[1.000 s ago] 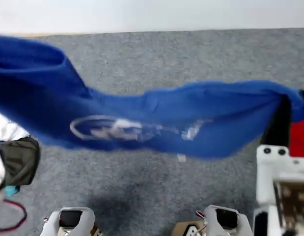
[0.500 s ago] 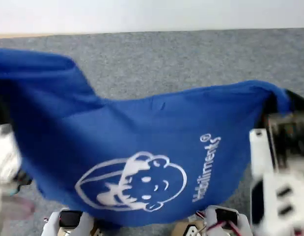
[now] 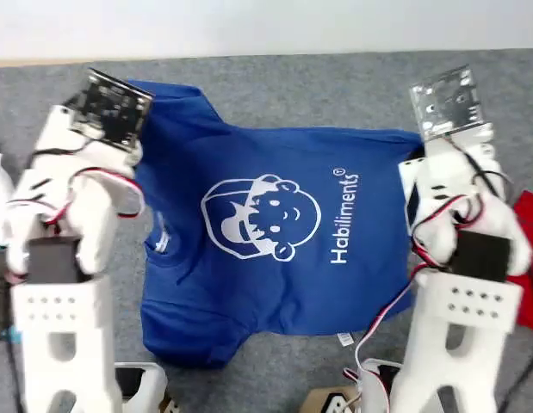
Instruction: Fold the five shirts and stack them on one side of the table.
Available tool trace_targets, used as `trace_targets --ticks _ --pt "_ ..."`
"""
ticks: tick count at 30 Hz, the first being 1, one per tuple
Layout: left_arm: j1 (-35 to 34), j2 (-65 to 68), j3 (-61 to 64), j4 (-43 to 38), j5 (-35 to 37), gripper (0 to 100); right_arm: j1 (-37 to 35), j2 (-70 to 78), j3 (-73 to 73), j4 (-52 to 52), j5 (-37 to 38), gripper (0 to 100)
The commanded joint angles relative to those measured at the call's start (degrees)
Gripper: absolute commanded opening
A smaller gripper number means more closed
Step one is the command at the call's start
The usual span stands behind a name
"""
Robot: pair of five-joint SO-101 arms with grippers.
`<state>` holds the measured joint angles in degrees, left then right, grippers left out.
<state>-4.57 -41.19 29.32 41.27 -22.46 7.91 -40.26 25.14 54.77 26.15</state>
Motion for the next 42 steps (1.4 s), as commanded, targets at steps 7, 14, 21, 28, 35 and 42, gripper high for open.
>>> trace_targets --ticks 7,14,21,28,35,42 --pt "0.70 9.32 11.21 -27.96 -0.35 0 -0.13 -0.48 13.27 -20.00 0.62 1.1" --pt "0.97 26.11 -2.68 -30.51 -0.18 0 -0.13 4.79 11.87 -26.95 0.62 1.1" --pt "0.79 39.82 -17.36 -30.42 3.96 0 -0.13 16.84 1.41 -27.74 0.35 1.1" --pt "0.97 51.96 -29.67 -30.42 4.13 0 -0.13 30.55 -12.31 -27.74 0.35 1.1" --pt "0.88 63.03 -42.68 -30.33 4.13 0 0.57 43.56 -25.93 -27.47 0.44 1.1" --pt "0.97 67.43 -52.97 -15.82 4.22 0 0.57 46.90 -30.07 -22.99 0.62 1.1"
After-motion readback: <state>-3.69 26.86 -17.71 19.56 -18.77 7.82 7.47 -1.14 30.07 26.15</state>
